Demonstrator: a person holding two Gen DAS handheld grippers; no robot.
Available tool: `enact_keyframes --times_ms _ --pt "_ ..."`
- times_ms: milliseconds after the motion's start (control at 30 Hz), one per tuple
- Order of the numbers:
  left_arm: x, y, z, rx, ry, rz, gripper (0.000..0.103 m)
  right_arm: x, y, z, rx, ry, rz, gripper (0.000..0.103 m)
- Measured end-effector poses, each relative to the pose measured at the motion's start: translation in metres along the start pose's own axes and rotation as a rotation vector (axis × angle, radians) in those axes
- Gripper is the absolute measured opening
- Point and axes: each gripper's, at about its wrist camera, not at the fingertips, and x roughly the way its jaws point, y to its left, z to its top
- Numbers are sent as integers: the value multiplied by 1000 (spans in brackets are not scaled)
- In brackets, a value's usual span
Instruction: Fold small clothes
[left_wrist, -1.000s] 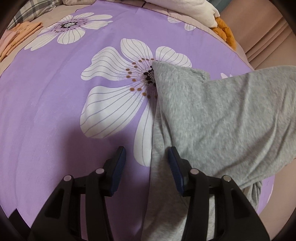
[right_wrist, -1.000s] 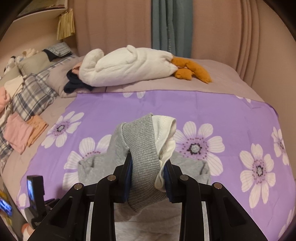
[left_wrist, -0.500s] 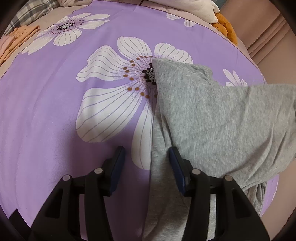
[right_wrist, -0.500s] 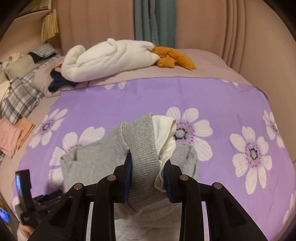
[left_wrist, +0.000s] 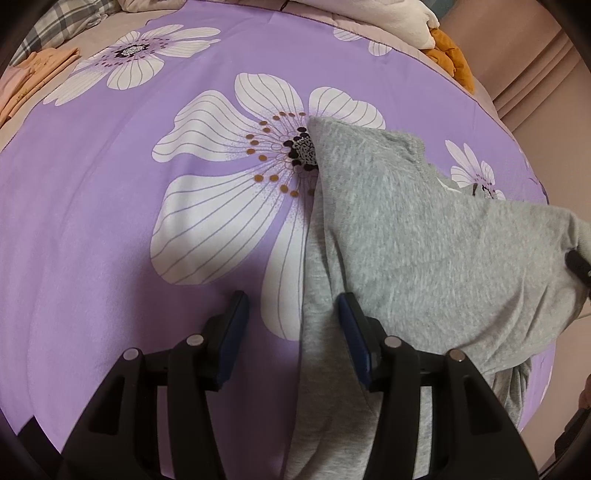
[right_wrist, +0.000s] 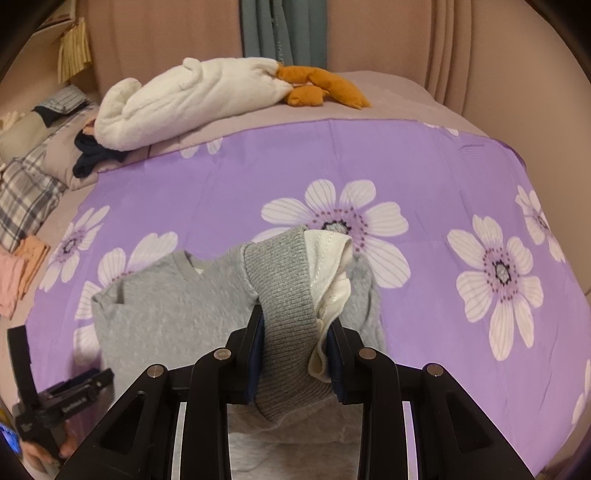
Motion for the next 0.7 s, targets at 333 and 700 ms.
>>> enact_keyframes --times_ms 333,700 --pt "0 -1 0 8 -3 6 52 18 -16 -11 40 60 -2 31" --pt "0 -1 0 8 -4 6 53 42 -25 -26 79 131 -15 31"
